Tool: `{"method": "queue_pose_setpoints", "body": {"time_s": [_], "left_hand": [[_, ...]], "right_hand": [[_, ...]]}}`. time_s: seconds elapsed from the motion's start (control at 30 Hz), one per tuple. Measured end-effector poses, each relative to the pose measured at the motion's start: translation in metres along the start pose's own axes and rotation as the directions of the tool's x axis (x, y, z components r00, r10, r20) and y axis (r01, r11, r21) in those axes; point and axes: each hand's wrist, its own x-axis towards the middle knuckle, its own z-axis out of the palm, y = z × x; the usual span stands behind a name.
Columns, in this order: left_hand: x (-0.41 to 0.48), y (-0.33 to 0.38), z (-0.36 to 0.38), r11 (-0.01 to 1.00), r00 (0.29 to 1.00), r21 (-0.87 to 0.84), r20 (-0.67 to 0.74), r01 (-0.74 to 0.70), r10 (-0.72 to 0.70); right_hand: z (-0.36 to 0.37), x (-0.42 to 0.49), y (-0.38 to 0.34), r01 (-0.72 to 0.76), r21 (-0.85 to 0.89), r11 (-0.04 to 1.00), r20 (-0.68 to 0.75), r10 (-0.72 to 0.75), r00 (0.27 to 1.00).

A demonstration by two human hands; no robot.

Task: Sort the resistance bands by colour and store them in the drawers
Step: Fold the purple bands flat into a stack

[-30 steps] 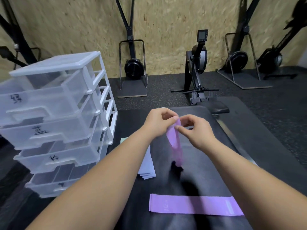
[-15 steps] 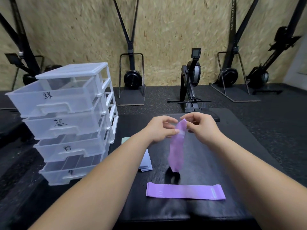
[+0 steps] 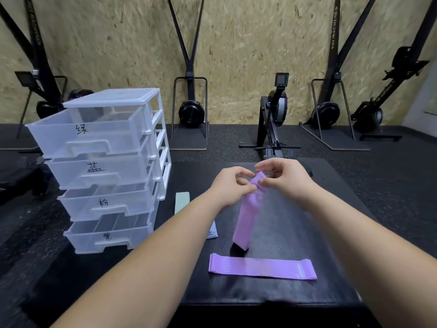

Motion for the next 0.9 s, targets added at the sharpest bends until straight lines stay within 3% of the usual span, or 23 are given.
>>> {"method": "queue_pose_setpoints", "body": {"time_s": [0.2, 0.3, 0.53, 0.63, 0.77, 0.9], "left_hand": [[-0.004, 0.000, -0.003, 0.999, 0.999, -0.047, 0.031, -0.018, 0.020], [-0.005, -0.001, -0.004, 0.999, 0.999, -0.026, -0.033, -0.019, 0.018], [-0.006, -0.006, -0.006, 0.999, 0.998, -0.033, -0.057, -0.037, 0.036], [-0.010, -0.008, -0.006, 0.998, 1.000, -0.064, -0.009, -0.027, 0.027], [-0.019, -0.013, -0.008, 0.996, 0.997, -0.088, 0.079, -0.015, 0.022], [-0.027, -0.023, -0.008, 1.000, 0.986, -0.010, 0.164, 0.012, -0.010]], "right_hand": [[0.003, 0.004, -0.007, 0.074, -0.112, 0.991, -0.056, -0.081, 0.995], [0.005, 0.006, -0.006, 0.074, -0.167, 0.983, -0.089, -0.089, 0.992], [0.007, 0.004, -0.012, 0.079, -0.461, 0.884, 0.035, -0.071, 0.997], [0.009, 0.005, -0.017, 0.062, -0.422, 0.904, 0.022, -0.058, 0.998], [0.007, 0.005, -0.018, -0.008, -0.245, 0.969, -0.026, 0.002, 1.000], [0.001, -0.002, -0.013, -0.072, -0.096, 0.993, -0.091, 0.063, 0.994]]}}
